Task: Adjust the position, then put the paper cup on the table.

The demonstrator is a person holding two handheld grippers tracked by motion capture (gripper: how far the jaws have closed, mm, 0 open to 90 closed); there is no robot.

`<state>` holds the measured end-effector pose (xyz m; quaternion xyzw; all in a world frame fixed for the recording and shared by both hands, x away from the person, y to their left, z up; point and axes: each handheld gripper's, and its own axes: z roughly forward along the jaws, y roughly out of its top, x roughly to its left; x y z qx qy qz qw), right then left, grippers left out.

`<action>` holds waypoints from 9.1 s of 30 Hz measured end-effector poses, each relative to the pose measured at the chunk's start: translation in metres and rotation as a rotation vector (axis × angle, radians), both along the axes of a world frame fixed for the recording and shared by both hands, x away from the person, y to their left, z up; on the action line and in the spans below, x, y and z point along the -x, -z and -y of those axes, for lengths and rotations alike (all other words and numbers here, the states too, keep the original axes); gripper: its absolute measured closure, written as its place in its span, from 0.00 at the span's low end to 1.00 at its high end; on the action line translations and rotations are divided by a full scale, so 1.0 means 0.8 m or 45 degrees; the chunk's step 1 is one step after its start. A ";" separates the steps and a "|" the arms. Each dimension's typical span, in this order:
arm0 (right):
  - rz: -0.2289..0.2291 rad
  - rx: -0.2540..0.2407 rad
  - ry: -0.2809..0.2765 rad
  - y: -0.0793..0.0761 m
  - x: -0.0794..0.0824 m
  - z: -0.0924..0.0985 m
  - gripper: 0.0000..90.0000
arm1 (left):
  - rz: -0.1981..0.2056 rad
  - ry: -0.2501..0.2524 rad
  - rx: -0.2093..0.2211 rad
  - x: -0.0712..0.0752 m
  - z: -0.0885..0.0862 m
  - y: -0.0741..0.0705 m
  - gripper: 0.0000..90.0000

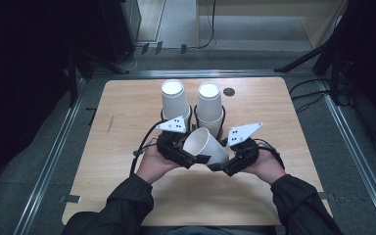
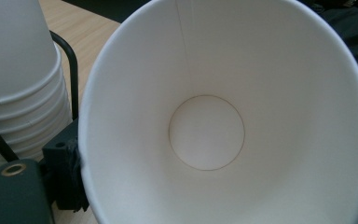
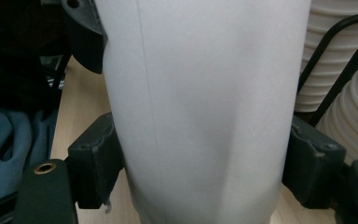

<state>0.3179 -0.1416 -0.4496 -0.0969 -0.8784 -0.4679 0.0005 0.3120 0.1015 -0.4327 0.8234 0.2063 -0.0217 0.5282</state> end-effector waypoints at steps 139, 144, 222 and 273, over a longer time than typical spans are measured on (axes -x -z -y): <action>-0.075 -0.006 -0.011 0.029 -0.001 -0.035 0.26 | 0.048 -0.019 -0.017 0.005 -0.004 0.005 0.07; -0.089 -0.001 -0.021 0.029 -0.001 -0.034 0.26 | 0.045 -0.005 -0.031 0.006 -0.004 0.005 0.12; -0.045 0.161 0.345 0.020 -0.027 0.027 0.17 | 0.013 -0.217 -0.220 0.005 -0.121 0.014 0.15; -0.110 0.125 0.465 0.027 -0.019 0.056 0.18 | -0.001 -0.601 -0.220 -0.076 -0.245 0.016 0.15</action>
